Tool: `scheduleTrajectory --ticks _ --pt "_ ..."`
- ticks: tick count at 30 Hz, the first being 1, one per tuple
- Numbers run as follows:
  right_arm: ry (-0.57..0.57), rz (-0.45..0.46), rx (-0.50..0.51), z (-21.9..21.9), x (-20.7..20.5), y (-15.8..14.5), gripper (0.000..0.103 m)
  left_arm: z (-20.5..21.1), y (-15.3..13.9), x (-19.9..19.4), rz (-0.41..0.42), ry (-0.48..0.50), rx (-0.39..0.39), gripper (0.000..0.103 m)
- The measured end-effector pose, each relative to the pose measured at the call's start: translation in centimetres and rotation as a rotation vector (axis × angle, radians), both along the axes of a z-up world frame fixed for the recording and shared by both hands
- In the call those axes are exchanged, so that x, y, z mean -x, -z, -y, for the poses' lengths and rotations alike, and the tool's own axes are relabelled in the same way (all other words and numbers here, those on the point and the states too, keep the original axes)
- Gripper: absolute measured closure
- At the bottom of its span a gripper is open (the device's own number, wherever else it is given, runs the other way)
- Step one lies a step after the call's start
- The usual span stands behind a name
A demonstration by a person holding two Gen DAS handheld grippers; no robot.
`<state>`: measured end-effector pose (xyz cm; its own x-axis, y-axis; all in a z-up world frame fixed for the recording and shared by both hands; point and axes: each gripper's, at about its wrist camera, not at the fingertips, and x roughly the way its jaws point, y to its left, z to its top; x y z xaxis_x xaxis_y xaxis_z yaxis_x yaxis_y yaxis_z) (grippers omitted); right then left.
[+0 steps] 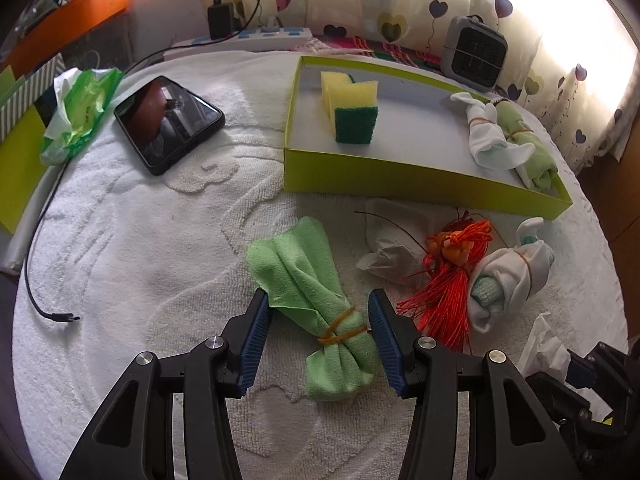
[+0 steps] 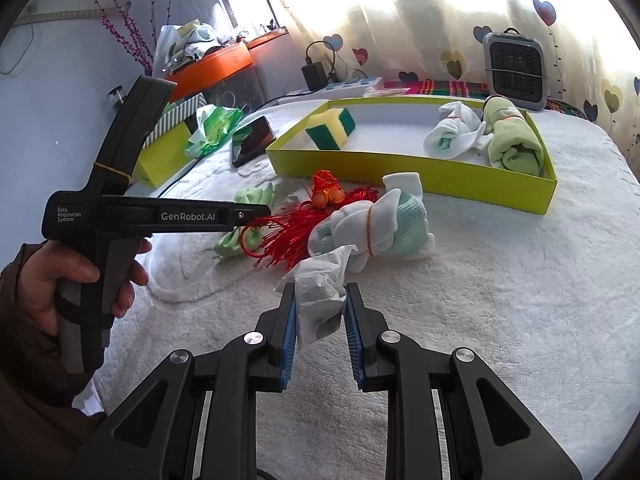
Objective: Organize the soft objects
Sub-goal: 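Lower the open left gripper around the green rubber-banded towel bundle, then close the left gripper on the green towel bundle at its band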
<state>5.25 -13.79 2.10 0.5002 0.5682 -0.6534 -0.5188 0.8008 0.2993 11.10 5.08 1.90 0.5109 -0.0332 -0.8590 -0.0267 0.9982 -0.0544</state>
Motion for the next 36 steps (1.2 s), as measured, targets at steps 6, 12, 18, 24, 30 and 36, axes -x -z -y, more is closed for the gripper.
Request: scheduleTrajectory --ticks 6,12,18,24,30,36 --pt "-0.008 0.002 -0.01 0.0 0.1 -0.1 0.08 -0.5 -0.1 0.5 0.009 -0.011 -0.019 0.055" --pt "-0.011 0.0 -0.013 0.1 0.1 0.0 0.08 -1.4 -0.2 1.3 0.018 -0.031 -0.099 0.054" --pt "-0.012 0.005 -0.004 0.0 0.1 0.0 0.08 -2.7 0.0 1.5 0.021 -0.052 -0.083 0.055" --pt "-0.01 0.014 0.009 -0.2 0.3 -0.1 0.08 -3.1 0.1 2.0 0.055 -0.06 -0.055 0.055" --pt "-0.011 0.016 0.026 -0.5 0.3 -0.1 0.08 -3.1 0.1 2.2 0.066 -0.059 -0.045 0.061" --pt "-0.009 0.017 0.04 -0.6 0.3 0.0 0.08 -3.5 0.0 2.3 0.076 -0.048 -0.003 0.078"
